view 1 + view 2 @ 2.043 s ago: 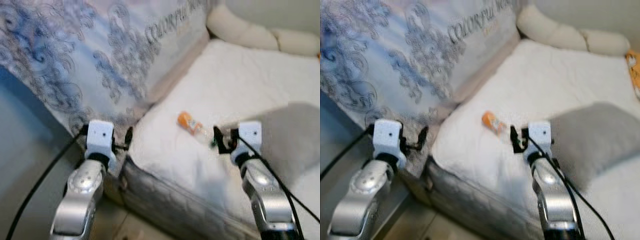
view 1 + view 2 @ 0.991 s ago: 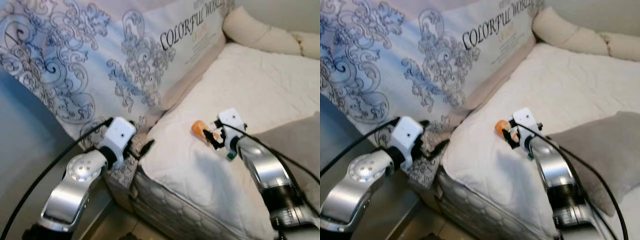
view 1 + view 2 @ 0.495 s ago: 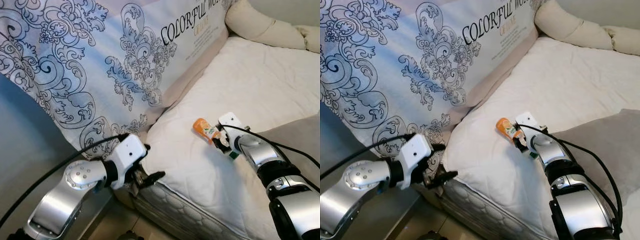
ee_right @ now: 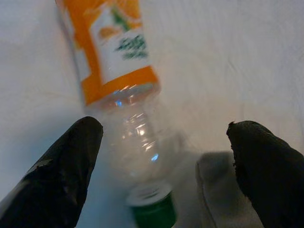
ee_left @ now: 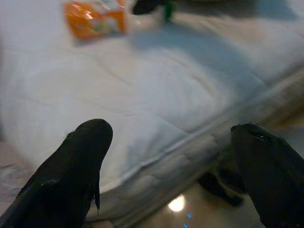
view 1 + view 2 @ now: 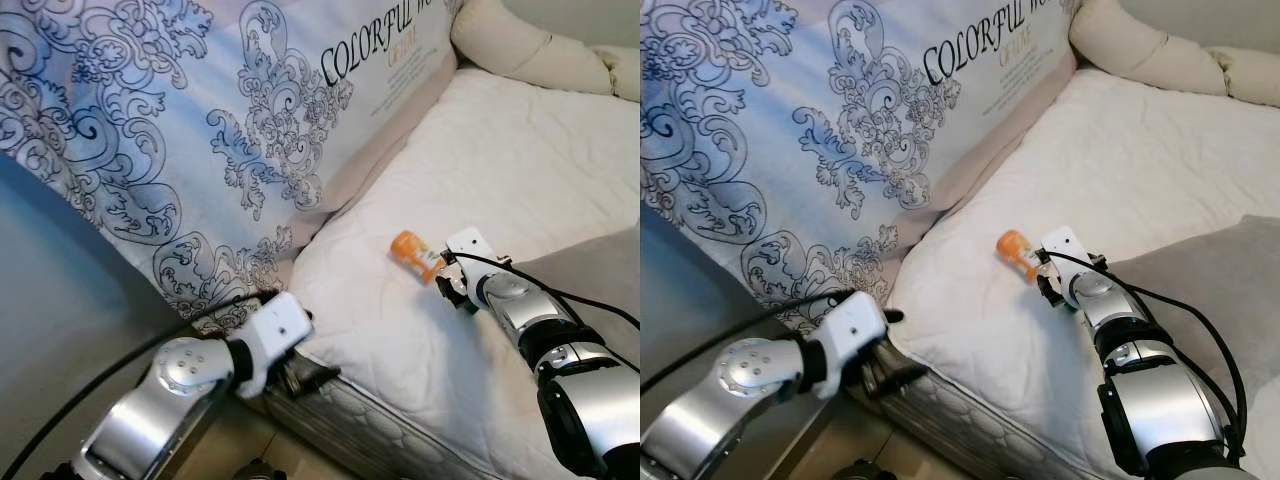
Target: Clean up the room
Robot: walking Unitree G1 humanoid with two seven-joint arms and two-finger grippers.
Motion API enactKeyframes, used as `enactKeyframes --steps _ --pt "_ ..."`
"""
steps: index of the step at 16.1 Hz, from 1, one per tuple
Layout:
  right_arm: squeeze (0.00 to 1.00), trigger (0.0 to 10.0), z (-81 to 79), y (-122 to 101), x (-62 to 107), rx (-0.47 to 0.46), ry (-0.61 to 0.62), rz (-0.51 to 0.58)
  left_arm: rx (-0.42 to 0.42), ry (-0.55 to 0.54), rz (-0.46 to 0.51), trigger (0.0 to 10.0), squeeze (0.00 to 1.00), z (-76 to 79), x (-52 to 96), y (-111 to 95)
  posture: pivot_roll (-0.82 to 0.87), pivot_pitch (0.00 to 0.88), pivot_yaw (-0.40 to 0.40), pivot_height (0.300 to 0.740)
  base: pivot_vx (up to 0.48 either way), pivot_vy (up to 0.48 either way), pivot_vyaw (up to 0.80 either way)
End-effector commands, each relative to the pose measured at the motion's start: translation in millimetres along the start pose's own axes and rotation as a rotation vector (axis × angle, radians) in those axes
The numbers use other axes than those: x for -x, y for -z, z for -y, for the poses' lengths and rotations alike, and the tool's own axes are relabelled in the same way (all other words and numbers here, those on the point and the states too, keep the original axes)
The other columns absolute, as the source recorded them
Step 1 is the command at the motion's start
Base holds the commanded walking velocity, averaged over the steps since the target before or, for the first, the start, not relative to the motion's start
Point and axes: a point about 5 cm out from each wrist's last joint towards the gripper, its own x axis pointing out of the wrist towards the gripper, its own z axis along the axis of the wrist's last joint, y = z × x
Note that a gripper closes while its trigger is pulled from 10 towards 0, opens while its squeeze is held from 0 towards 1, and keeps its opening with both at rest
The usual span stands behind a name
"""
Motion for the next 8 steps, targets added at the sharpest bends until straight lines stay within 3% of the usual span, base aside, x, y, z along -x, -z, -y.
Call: enactKeyframes --steps 1,4,6,8 --pt "0.0 10.0 3.7 -5 0.4 0.01 0.012 0.011 -0.015 0.015 -0.015 10.0 0.0 0.0 0.5 2 0.07 0.079 0.027 0.74 0.0 0.0 0.0" --pt "0.0 10.0 0.9 -5 -0.1 0.006 -0.005 0.021 0.025 0.107 -0.067 10.0 0.0 4.1 15.4 20 0.06 0.094 0.015 0.74 0.0 0.0 0.0" --pt "0.0 10.0 -0.7 -5 -0.4 0.005 -0.012 0.025 0.03 0.018 -0.066 10.0 0.0 -6.4 10.6 25 0.06 0.104 0.005 0.74 0.0 0.0 0.0" --pt "0.0 10.0 -4.1 -6 -0.9 0.012 -0.027 0.03 0.078 -0.056 0.019 10.0 0.0 -12.4 -5.0 19 0.06 0.113 -0.005 0.74 0.0 0.0 0.0"
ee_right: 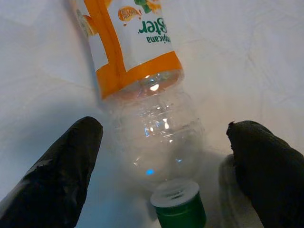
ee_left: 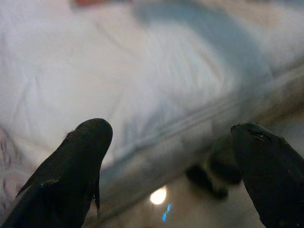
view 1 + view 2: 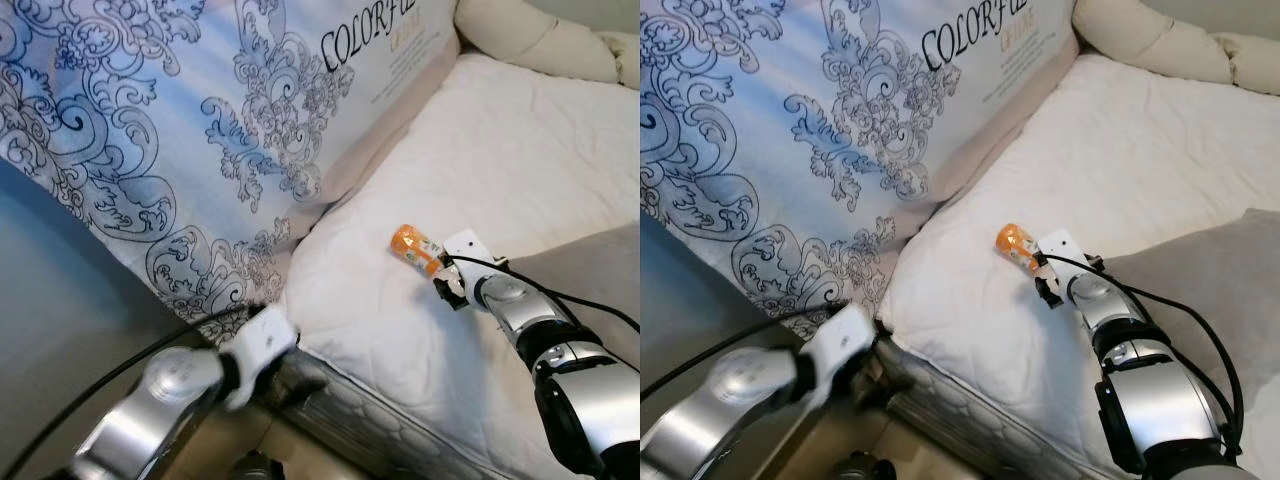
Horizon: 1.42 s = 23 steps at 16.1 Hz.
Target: Clean up the room
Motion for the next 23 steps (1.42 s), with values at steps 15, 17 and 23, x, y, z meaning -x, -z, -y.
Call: enactKeyframes --steps 15,17,23 --pt "0.0 0.0 -6.9 -2 -1.0 -0.101 -0.062 0.008 -0.053 0.054 0.061 10.0 0.0 -1.3 -7.9 -15 0.05 0.058 0.023 0.74 0.0 0.0 0.0" --pt "0.0 0.0 -5.4 -2 -0.6 -0.126 -0.062 0.023 -0.053 0.036 0.061 10.0 0.0 -3.6 -8.8 -15 0.05 0.043 0.026 0.74 0.0 0.0 0.0" --pt "0.0 0.0 -1.0 -12 6.6 -0.493 -0.07 0.265 0.03 -0.296 0.187 10.0 0.0 -27.0 -4.4 -24 0.05 0.0 0.03 0.74 0.0 0.0 0.0"
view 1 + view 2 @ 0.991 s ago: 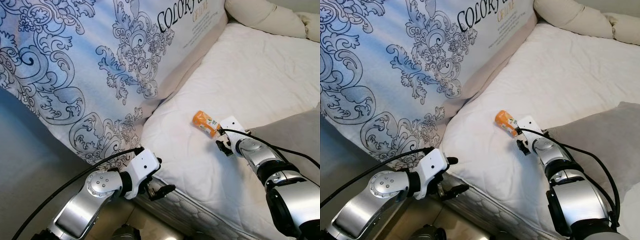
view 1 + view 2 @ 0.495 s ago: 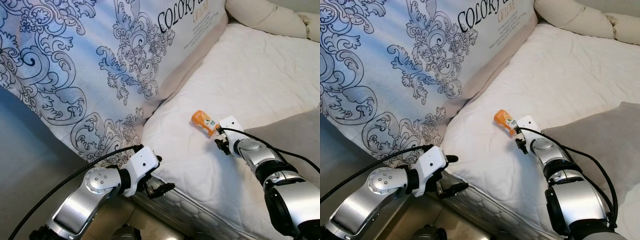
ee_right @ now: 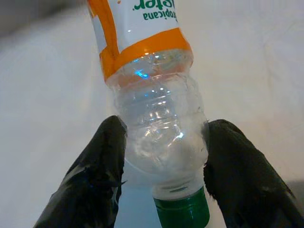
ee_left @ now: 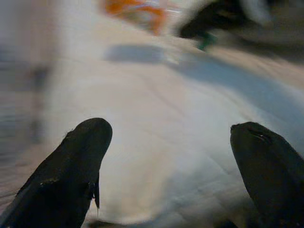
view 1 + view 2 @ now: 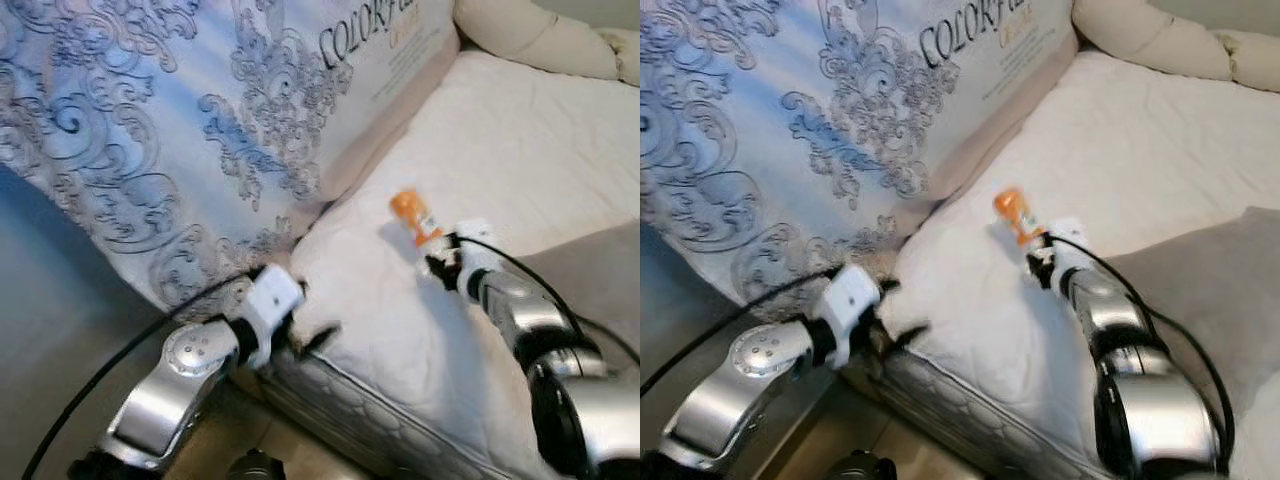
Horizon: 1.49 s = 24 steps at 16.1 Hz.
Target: Clean up the room
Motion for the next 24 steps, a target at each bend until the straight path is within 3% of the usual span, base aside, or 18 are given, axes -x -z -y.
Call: enactKeyframes --steps 1,2,3,5,6,9,11,15,21,24 --pt "0.0 0.8 -2.5 -5 12.0 -0.122 0.024 0.129 0.011 -0.138 0.025 10.0 0.0 -8.7 -2.2 -4 0.04 0.0 0.035 0.74 0.0 0.0 0.0" --pt "0.0 2.5 -4.8 -4 19.6 -0.149 0.04 0.171 0.016 -0.161 0.038 10.0 0.0 -8.4 -2.9 -6 0.04 0.0 0.036 0.74 0.0 0.0 0.0" --pt "0.0 10.0 -14.3 -3 37.4 -0.199 0.06 0.241 0.026 -0.203 0.064 10.0 0.0 -7.2 -2.7 -8 0.02 0.0 0.046 0.74 0.0 0.0 0.0" --pt "0.0 10.0 -34.7 -2 61.2 -0.219 0.031 0.341 0.066 -0.258 0.078 10.0 0.0 -6.1 0.1 -7 0.01 0.0 0.054 0.74 -0.122 0.0 0.0" --pt "0.0 10.0 -42.6 1 67.7 -0.251 0.017 0.357 0.079 -0.271 0.075 10.0 0.0 -4.7 2.4 -6 0.02 0.0 0.057 0.74 -0.3 0.0 0.0" --pt "0.0 10.0 -63.4 1 83.0 -0.214 -0.059 0.354 0.109 -0.323 0.071 10.0 0.0 -2.9 9.2 -3 0.02 0.0 0.051 0.74 -0.341 0.0 0.0" --pt "0.0 10.0 -66.6 1 86.0 -0.214 -0.064 0.343 0.107 -0.336 0.065 10.0 0.0 -3.3 10.3 -2 0.03 0.0 0.043 0.74 -0.347 0.0 0.0" --pt "0.0 10.0 -73.1 1 92.8 -0.036 -0.078 0.307 0.116 -0.423 0.045 10.0 0.0 -9.8 15.6 1 0.04 0.0 0.04 0.74 -0.065 0.0 0.4" --pt "0.0 10.0 -72.3 8 98.4 -0.045 -0.078 0.283 0.121 -0.449 0.031 10.0 0.0 -9.7 16.9 4 0.04 0.0 0.048 0.74 0.0 0.0 0.8" --pt "0.0 10.0 -70.7 14 99.1 -0.04 -0.068 0.248 0.189 -0.501 0.011 10.0 0.0 -13.2 21.0 9 0.04 0.0 0.051 0.74 0.0 0.0 0.8"
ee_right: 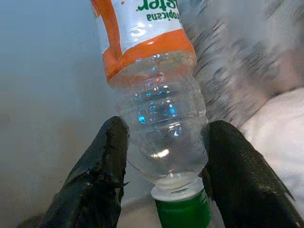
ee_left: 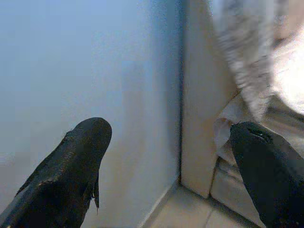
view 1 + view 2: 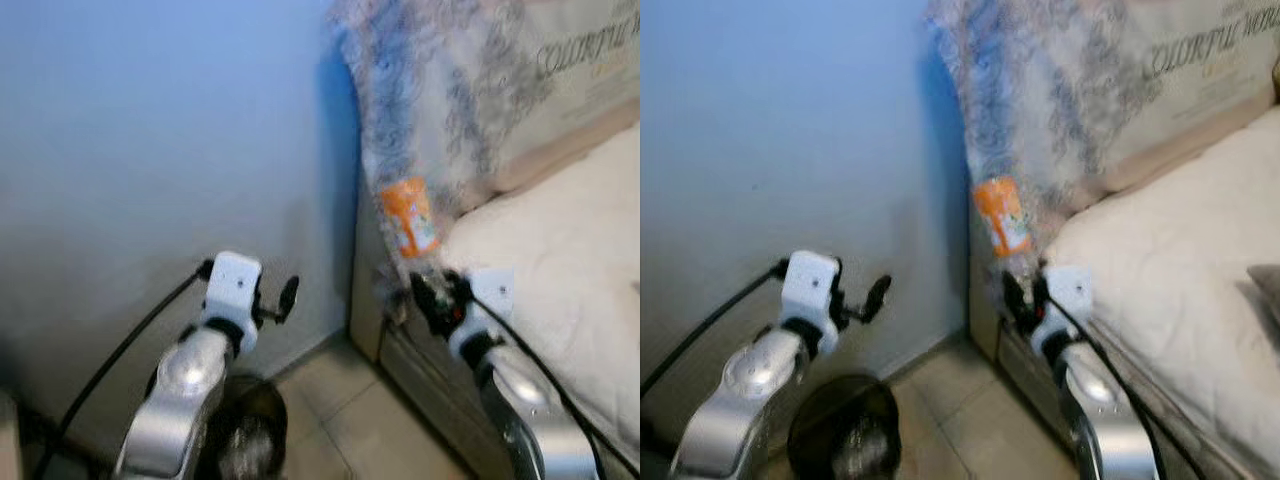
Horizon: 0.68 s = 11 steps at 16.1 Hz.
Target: Clean up the room
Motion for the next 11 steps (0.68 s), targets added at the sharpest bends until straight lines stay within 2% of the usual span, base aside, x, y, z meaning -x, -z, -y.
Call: enactKeyframes --steps 1,4,5,7,9,11 --pt "0.0 10.0 -1.3 -3 -0.5 0.012 -0.005 0.0 0.02 -0.049 -0.023 10.0 0.0 -7.7 2.7 2 0.04 0.0 0.052 0.74 0.0 0.0 0.8" --pt "0.0 10.0 0.4 1 2.2 0.02 -0.003 -0.021 0.032 -0.074 -0.029 10.0 0.0 -11.4 5.2 3 0.04 0.0 0.047 0.74 0.0 0.0 0.8" --pt "0.0 10.0 0.8 2 2.4 0.031 -0.005 -0.038 -0.039 -0.121 -0.018 10.0 0.0 -15.6 5.4 3 0.03 0.0 0.044 0.74 0.0 0.0 0.8" --pt "0.0 10.0 -3.7 3 1.0 0.075 -0.056 -0.067 -0.027 -0.157 0.006 10.0 0.0 -17.8 8.5 3 0.03 0.0 0.03 0.74 0.0 0.0 0.8" --pt "0.0 10.0 -4.2 3 0.6 0.081 -0.067 -0.074 -0.02 -0.16 0.006 10.0 0.0 -16.9 9.9 3 0.03 0.0 0.02 0.74 0.0 0.0 0.8" --pt "0.0 10.0 -3.0 3 -0.8 0.084 -0.075 -0.086 -0.009 -0.175 0.005 10.0 0.0 -16.6 11.2 3 0.03 0.0 0.008 0.74 0.0 -0.48 0.8"
